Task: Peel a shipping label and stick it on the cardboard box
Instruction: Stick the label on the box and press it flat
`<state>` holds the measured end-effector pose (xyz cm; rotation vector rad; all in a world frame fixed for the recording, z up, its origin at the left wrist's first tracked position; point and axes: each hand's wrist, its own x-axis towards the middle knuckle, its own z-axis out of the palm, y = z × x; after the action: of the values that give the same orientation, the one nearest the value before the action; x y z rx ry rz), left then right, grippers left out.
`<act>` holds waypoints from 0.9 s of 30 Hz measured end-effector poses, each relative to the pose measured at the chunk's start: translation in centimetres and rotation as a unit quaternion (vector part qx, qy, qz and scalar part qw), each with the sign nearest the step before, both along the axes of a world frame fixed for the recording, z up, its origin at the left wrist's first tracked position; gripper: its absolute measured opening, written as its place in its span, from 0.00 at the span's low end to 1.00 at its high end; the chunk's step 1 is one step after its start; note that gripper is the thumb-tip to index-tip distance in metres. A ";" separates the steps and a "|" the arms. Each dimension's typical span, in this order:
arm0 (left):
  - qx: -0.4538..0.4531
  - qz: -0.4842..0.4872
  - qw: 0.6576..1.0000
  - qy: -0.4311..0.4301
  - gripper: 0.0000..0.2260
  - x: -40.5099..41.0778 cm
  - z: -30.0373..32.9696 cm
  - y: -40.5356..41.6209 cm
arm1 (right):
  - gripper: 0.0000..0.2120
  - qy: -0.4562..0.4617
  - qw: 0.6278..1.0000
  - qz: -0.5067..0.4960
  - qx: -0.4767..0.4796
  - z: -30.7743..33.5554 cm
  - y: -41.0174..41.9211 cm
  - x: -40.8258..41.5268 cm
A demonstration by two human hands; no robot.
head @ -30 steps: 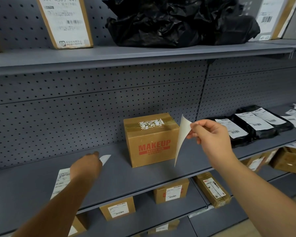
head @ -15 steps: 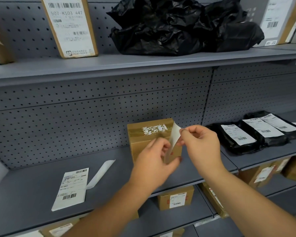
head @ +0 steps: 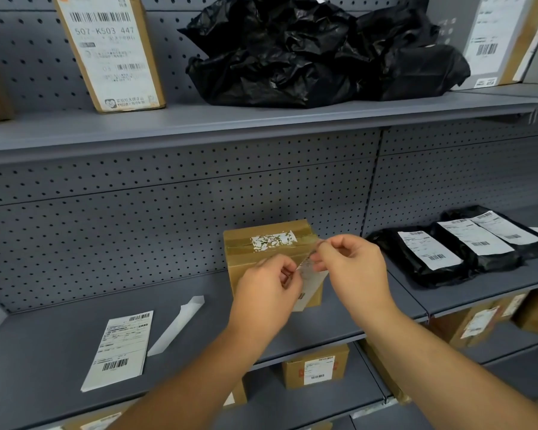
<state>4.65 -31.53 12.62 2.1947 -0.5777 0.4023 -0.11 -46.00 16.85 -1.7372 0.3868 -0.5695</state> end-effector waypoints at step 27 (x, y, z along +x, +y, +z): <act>-0.352 0.036 0.875 0.331 0.04 1.6 -1.7 3.0 | 0.07 0.097 0.976 0.193 -0.017 -4.4 -3.8 3.7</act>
<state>6.23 -28.57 10.92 1.4938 0.0482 -0.1171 3.55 -49.85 12.46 -1.8464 0.1662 -0.1273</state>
